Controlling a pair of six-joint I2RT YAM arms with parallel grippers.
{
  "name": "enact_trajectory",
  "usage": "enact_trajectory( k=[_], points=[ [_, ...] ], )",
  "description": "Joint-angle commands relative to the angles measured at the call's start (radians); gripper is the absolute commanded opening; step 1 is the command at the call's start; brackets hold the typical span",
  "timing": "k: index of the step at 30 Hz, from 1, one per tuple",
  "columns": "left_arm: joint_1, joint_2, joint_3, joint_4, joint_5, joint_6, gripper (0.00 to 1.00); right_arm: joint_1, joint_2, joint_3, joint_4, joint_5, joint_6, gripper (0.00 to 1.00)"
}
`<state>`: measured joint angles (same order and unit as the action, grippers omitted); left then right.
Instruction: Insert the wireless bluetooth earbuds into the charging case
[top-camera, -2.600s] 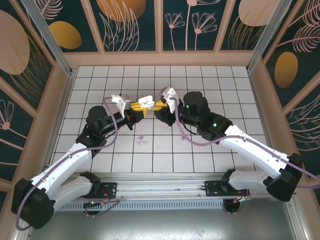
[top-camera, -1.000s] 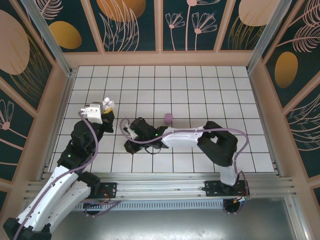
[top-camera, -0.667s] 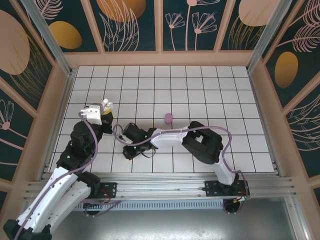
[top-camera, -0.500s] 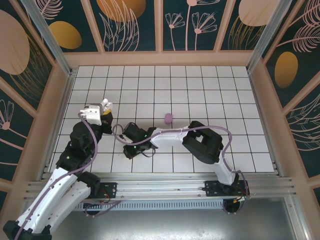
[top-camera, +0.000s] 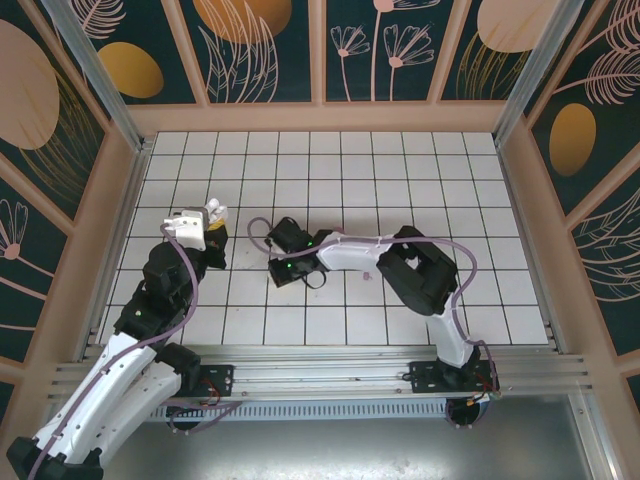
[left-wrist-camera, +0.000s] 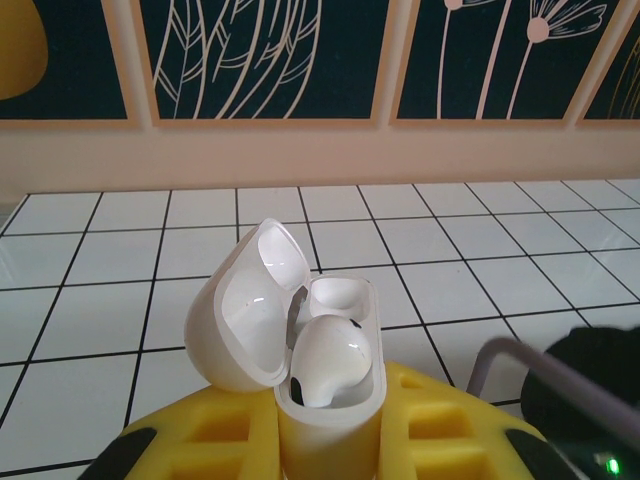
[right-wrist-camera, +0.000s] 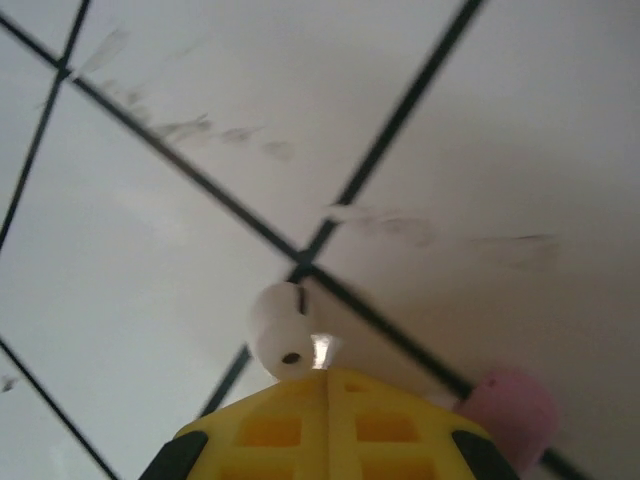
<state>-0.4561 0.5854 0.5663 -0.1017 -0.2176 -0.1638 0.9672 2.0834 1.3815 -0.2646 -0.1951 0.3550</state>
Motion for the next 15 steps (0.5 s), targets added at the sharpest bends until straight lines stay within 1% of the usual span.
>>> enact_trajectory(
  k=[1, 4, 8, 13, 15],
  points=[
    [0.002, 0.002, -0.011, 0.033, 0.015, 0.014, 0.00, -0.062, -0.015, 0.023, -0.103, 0.107, -0.065, 0.00],
    [0.002, 0.008, -0.005, 0.031, 0.017, 0.015, 0.00, -0.090, -0.026, 0.033, -0.109, 0.106, -0.069, 0.00],
    [0.002, 0.008, -0.006, 0.032, 0.015, 0.016, 0.00, -0.093, -0.066, 0.044, -0.111, 0.095, -0.069, 0.00],
    [0.002, 0.026, -0.005, 0.047, 0.020, 0.016, 0.00, -0.066, -0.114, 0.038, -0.107, 0.093, -0.010, 0.00],
    [0.002, 0.031, -0.006, 0.054, 0.019, 0.018, 0.00, -0.036, -0.122, 0.034, -0.101, 0.118, 0.019, 0.03]
  ],
)
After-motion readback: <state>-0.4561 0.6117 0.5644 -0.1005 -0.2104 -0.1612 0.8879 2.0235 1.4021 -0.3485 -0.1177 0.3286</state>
